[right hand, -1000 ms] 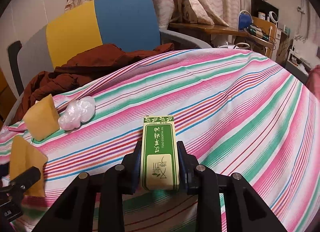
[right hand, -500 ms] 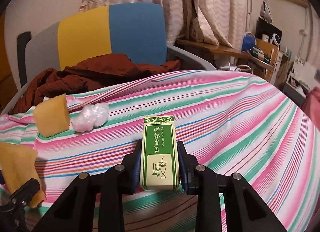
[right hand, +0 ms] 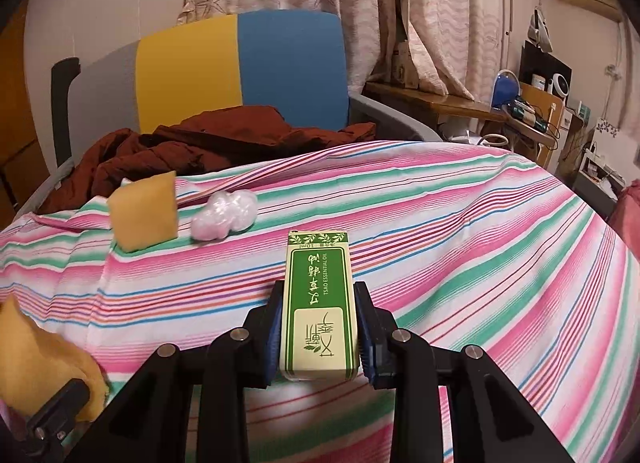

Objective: Organize objects
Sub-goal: 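Grasp a yellow sponge with the left tool while the right tool holds the green tea box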

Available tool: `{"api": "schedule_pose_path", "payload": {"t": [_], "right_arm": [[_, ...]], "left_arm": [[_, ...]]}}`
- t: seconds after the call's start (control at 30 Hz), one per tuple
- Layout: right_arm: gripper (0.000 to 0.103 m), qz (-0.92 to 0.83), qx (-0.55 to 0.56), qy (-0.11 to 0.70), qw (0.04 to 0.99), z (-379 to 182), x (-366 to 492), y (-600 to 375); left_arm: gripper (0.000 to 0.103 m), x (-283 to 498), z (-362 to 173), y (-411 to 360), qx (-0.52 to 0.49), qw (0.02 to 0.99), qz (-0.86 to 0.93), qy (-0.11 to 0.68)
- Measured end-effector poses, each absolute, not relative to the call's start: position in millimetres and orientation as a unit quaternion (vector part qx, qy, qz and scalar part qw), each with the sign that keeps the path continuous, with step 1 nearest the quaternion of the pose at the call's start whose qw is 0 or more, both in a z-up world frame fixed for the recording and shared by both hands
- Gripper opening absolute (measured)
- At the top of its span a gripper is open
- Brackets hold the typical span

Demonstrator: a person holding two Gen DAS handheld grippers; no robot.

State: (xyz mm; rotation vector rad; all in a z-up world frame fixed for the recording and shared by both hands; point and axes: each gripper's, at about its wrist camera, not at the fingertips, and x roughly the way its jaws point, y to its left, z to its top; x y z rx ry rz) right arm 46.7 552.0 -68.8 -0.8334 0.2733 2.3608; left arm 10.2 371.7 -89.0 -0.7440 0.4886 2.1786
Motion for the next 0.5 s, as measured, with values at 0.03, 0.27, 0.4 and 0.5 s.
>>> {"api": "schedule_pose_path", "payload": {"t": [0.03,0.27,0.4,0.5], "right_arm": [[0.032,0.893,-0.316,0.101,0.303,-68.6,46.8,548.1],[0.032,0.902,-0.323,0.076,0.278,-60.8,47.6,518.0],[0.032,0.908,-0.323,0.078,0.255,-55.6,52.9,497.8],[0.032,0.912,-0.321,0.087,0.238,-53.0,58.8,483.4]], "left_arm": [[0.050,11.9,-89.3,370.0,-0.292,0.384,0.855,0.192],[0.048,23.7,-90.9,357.1,-0.297,0.385,0.852,0.195],[0.048,26.6,-90.9,349.3,-0.298,0.383,0.853,0.190],[0.048,27.5,-90.4,338.9,-0.304,0.382,0.855,0.174]]}}
